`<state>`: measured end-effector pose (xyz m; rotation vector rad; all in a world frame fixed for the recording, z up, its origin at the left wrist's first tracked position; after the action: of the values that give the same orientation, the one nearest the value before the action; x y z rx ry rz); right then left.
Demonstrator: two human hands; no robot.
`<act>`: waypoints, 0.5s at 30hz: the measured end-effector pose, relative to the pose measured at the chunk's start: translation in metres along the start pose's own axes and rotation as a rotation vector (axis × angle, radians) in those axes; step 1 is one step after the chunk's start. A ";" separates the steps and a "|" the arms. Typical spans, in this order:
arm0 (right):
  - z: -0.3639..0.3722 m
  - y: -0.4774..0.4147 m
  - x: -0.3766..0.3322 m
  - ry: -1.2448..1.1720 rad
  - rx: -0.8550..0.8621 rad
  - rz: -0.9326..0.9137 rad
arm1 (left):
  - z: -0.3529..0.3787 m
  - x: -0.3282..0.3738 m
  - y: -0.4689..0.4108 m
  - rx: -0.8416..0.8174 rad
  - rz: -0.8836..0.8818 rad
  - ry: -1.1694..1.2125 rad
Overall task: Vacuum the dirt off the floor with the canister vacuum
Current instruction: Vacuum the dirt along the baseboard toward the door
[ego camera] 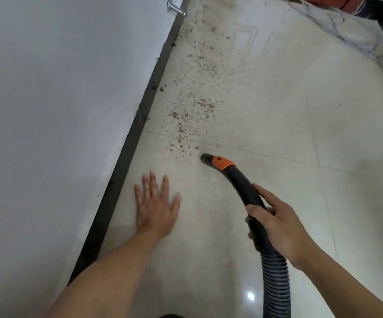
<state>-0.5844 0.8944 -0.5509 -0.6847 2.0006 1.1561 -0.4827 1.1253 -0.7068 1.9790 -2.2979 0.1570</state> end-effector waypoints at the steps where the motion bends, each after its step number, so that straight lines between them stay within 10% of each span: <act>1: 0.005 -0.003 -0.004 0.016 -0.017 -0.006 | 0.000 0.000 0.000 0.008 -0.003 -0.002; 15: 0.048 -0.068 -0.042 0.146 -0.062 -0.155 | 0.005 -0.003 0.000 0.040 -0.009 0.001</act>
<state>-0.4933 0.9095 -0.5683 -0.9632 1.9976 1.1063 -0.4825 1.1278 -0.7122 2.0076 -2.3029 0.2048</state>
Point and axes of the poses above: each hand's wrist, its own y-axis away from the middle knuckle, its own z-axis out of the palm, x = y × z, the point moved 3 cm from there along -y, towards the middle knuckle, and after that the axes turned 8 degrees about x, right-handed, at the moved point
